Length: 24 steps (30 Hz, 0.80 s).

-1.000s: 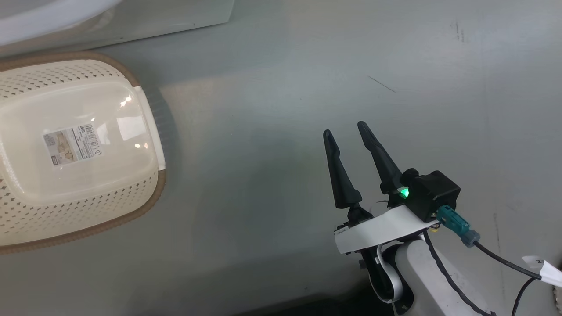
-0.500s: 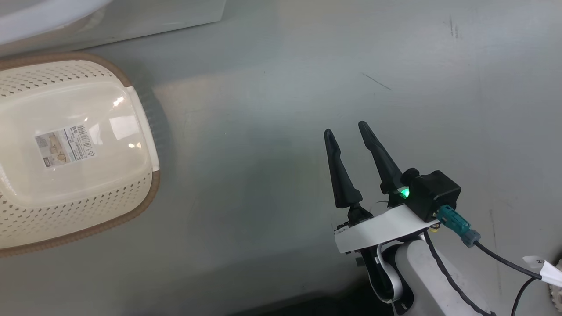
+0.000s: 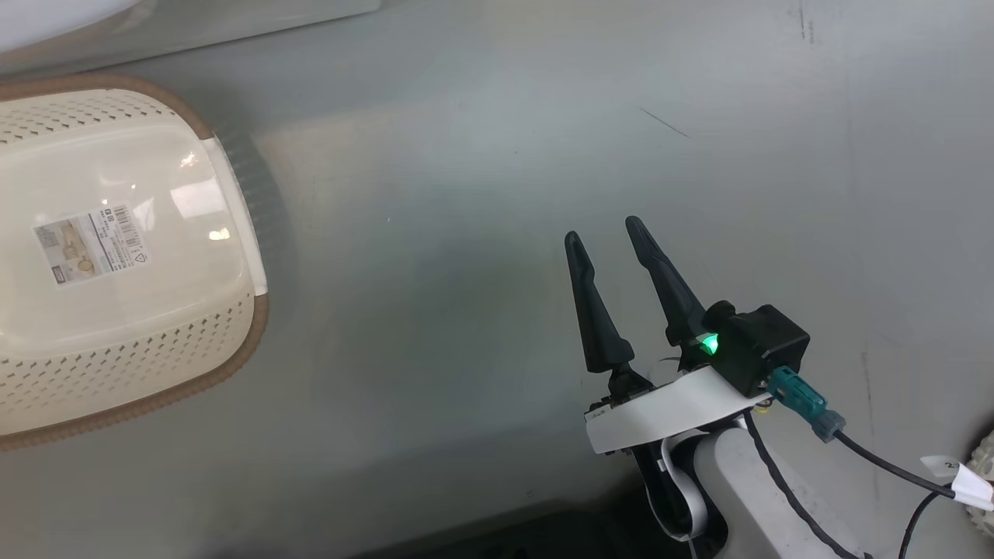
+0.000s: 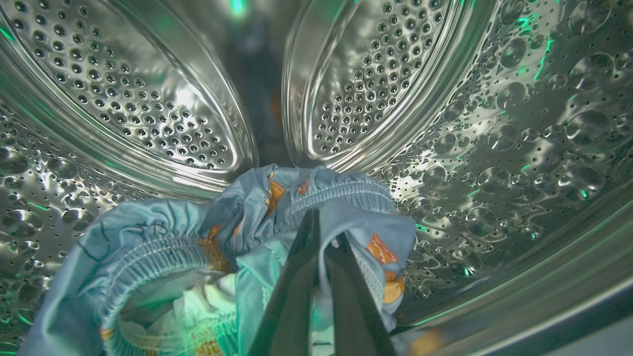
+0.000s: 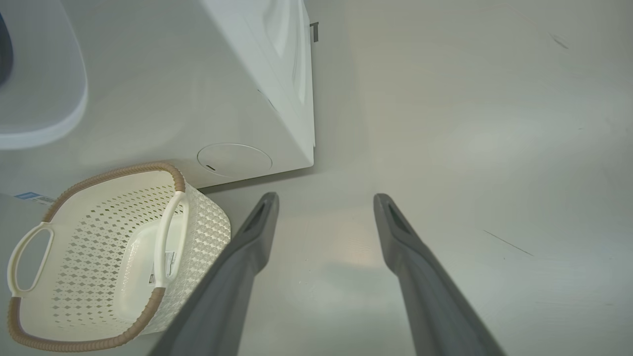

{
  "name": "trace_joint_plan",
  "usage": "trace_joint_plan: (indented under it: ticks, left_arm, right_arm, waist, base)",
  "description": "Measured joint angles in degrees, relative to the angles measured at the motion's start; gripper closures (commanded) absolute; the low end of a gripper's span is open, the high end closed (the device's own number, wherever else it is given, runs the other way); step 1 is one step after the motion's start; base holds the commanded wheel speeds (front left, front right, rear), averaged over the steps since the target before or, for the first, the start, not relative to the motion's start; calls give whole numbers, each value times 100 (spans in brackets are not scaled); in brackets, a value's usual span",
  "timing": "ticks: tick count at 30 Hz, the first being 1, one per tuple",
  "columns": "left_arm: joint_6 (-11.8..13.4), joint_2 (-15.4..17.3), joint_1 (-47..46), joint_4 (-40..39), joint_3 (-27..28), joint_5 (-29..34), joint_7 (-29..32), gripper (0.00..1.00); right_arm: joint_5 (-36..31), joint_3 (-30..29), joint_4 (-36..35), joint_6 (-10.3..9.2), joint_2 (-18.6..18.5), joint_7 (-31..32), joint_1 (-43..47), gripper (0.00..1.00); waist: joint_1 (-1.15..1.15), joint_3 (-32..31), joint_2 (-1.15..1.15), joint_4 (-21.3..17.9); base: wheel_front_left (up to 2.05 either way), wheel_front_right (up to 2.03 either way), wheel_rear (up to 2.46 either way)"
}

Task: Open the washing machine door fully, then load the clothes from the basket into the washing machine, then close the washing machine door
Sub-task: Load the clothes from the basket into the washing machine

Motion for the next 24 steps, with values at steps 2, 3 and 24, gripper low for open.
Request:
trace_joint_plan:
  ticks: [2, 3, 24]
  left_arm:
    - [0, 40, -86, -15, 9, -5, -22, 100]
    - [0, 54, -109, -29, 11, -10, -53, 100]
    - [-7, 472, -649, -564, -281, 11, -828, 100]
  right_arm:
    - [7, 25, -15, 0, 0, 0, -1, 0]
    - [9, 38, -27, 0, 0, 0, -1, 0]
    - [108, 155, -83, 0, 10, 0, -3, 0]
  waist:
    - [0, 49, 0, -11]
    - [0, 74, 0, -18]
    - [0, 379, 0, -180]
  base:
    - [0, 0, 0]
    - [0, 0, 0]
    - [0, 0, 0]
